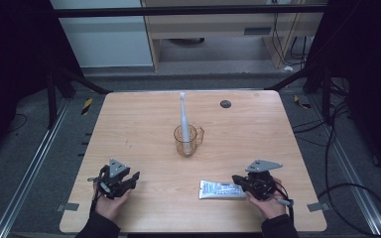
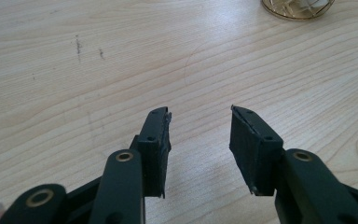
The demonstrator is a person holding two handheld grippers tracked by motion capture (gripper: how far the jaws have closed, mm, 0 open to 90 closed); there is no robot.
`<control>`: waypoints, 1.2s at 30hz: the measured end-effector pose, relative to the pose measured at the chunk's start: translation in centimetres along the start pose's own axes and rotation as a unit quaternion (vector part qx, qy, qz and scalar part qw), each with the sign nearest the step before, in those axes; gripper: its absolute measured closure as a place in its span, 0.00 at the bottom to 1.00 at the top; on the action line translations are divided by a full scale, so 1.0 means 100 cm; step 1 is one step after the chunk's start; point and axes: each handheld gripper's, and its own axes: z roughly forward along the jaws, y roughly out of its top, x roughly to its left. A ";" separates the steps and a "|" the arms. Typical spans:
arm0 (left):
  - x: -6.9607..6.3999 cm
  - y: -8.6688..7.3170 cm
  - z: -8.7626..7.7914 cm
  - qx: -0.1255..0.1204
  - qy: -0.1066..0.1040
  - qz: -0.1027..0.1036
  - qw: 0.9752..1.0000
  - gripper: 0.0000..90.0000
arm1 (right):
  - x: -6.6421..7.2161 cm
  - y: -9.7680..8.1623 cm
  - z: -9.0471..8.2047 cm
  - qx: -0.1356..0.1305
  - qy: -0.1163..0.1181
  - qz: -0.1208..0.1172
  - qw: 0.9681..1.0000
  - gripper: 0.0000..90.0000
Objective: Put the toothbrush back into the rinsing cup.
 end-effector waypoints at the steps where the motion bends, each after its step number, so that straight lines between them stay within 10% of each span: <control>1: 0.000 0.000 0.000 0.001 0.000 0.000 1.000 0.63 | -0.005 -0.001 -0.001 0.002 -0.012 0.005 1.000 1.00; 9: 0.000 0.000 0.000 0.001 -0.002 -0.002 1.000 0.62 | -0.026 -0.013 0.005 0.040 -0.038 0.017 0.998 1.00; 36: 0.002 0.000 -0.002 -0.002 -0.004 -0.004 1.000 0.59 | -0.005 -0.028 -0.005 0.072 -0.009 -0.016 0.997 1.00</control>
